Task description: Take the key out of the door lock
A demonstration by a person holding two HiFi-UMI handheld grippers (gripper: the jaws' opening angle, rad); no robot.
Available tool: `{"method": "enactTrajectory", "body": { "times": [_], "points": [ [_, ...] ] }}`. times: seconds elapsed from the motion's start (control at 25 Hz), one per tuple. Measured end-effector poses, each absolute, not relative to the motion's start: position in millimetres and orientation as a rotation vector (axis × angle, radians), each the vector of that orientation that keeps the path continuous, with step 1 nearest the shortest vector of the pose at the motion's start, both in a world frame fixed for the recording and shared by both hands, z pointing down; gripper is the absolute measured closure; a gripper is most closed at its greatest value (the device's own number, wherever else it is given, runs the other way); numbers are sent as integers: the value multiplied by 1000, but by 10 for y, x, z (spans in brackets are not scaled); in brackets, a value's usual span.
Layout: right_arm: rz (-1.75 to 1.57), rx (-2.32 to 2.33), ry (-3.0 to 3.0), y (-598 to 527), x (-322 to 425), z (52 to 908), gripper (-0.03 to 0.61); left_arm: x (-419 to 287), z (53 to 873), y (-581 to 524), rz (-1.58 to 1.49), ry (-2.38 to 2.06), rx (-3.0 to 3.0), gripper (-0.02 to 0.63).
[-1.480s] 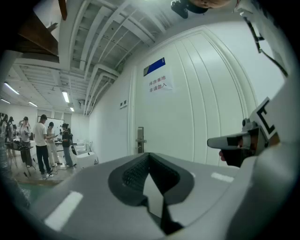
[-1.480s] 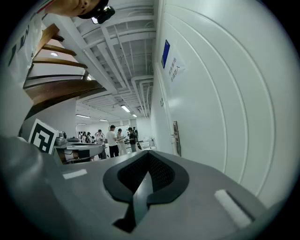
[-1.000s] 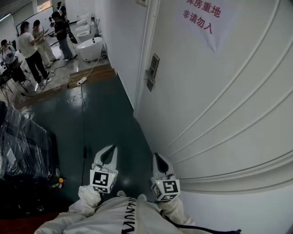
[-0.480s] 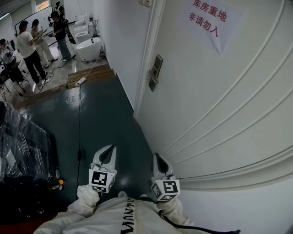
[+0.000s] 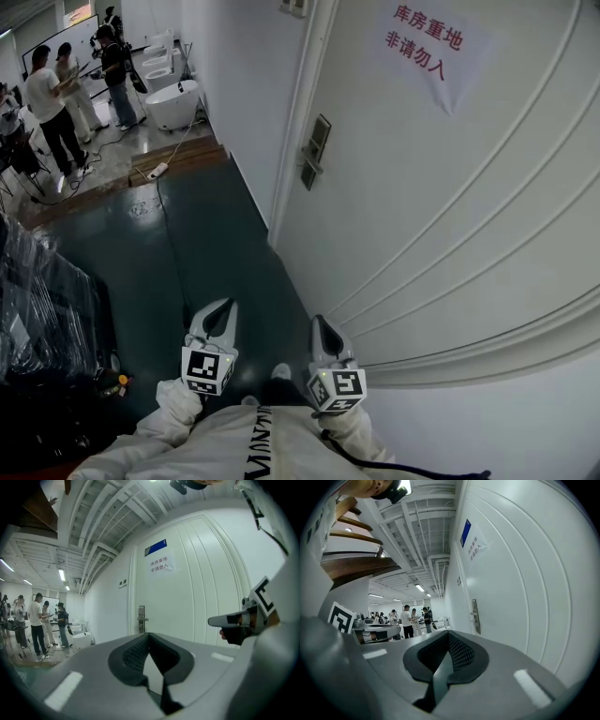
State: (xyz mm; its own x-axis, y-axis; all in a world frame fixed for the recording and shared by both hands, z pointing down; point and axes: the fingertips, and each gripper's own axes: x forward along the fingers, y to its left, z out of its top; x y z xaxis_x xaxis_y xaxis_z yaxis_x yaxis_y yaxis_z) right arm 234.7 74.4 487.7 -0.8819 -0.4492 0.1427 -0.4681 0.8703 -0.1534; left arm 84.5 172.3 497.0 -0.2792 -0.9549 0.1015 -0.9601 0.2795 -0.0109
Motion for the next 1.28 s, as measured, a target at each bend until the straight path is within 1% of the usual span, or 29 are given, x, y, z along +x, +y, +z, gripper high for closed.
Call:
{"method": "enactTrajectory", "body": {
  "times": [0.32, 0.68, 1.0, 1.28],
  "points": [
    [271, 661, -2956, 675, 2054, 4882, 577, 666, 4982, 1702, 101, -2475, 1800, 614],
    [284, 575, -2966, 346, 1500, 4913, 577, 226, 5053, 1450, 133, -2497, 1723, 615],
    [290, 525, -2958, -163, 1029, 4923, 577, -168, 5067, 942, 135, -2487, 1697, 614],
    [301, 530, -2966, -782, 689, 4900, 577, -496, 5004, 263, 150, -2470, 1734, 614]
  ]
}}
